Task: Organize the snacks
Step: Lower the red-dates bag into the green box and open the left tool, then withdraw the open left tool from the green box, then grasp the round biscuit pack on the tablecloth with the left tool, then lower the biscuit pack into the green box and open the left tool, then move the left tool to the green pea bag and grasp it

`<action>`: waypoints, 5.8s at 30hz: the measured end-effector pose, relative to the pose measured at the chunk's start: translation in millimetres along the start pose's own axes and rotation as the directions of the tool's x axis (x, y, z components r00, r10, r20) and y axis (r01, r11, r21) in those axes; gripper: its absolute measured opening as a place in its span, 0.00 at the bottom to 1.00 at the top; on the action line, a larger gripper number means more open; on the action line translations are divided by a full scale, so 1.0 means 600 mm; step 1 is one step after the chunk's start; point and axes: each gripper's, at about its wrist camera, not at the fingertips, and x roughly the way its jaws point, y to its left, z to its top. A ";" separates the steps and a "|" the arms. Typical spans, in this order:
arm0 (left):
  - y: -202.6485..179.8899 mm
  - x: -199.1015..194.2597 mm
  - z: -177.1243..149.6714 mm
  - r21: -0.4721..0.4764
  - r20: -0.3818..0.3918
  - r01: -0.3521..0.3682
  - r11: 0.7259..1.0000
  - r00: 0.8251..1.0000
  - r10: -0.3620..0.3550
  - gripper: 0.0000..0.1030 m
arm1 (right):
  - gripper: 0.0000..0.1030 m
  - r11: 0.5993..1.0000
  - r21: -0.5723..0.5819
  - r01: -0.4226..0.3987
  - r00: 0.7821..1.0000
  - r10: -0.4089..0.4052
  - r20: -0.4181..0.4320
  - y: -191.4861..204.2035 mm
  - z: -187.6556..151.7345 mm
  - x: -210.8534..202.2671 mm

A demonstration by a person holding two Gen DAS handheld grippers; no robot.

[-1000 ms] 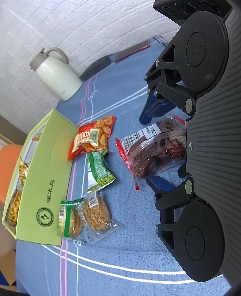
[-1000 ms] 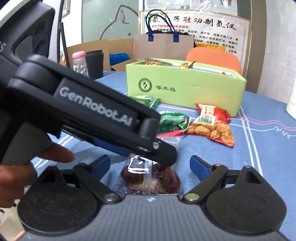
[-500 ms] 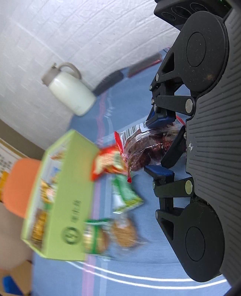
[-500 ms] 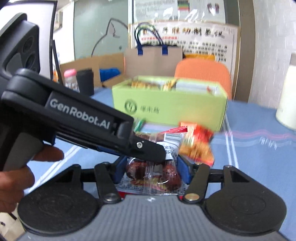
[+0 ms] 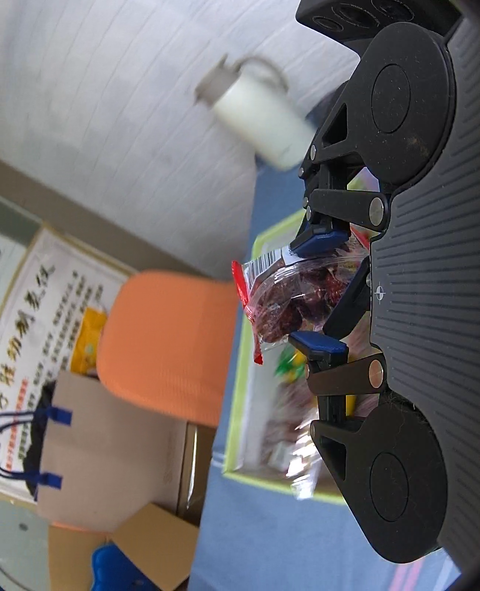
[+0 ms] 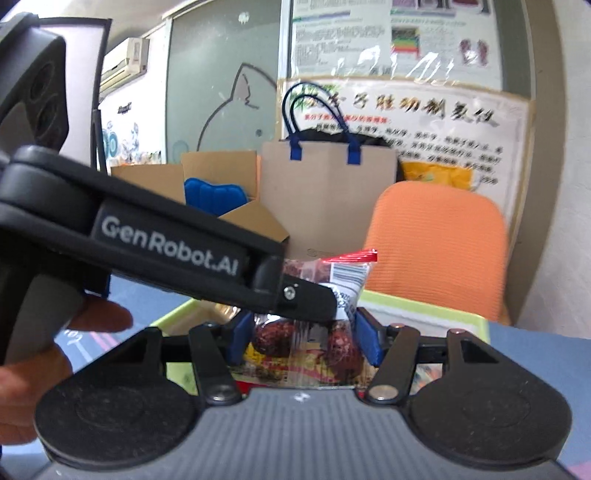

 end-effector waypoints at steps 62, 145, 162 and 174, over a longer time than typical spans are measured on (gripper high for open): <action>0.156 -0.122 -0.209 -0.142 -0.107 -0.149 0.979 0.985 0.134 0.68 | 0.90 0.981 -0.071 -0.183 0.963 0.164 -0.215 0.210 -0.181 -0.052; -0.050 0.137 -0.020 0.143 -0.130 0.018 0.990 0.992 0.000 0.28 | 0.93 0.998 0.029 0.047 0.995 -0.044 -0.091 -0.073 -0.066 0.025; -0.103 -0.032 -0.055 0.199 0.010 -0.008 0.980 1.000 0.006 0.59 | 0.91 0.984 -0.071 0.162 0.987 -0.162 0.008 0.030 -0.106 -0.167; 0.031 -0.077 -0.181 -0.001 -0.125 0.044 0.999 0.991 -0.044 0.58 | 0.91 1.000 -0.006 0.012 0.987 -0.013 -0.162 0.147 -0.245 -0.191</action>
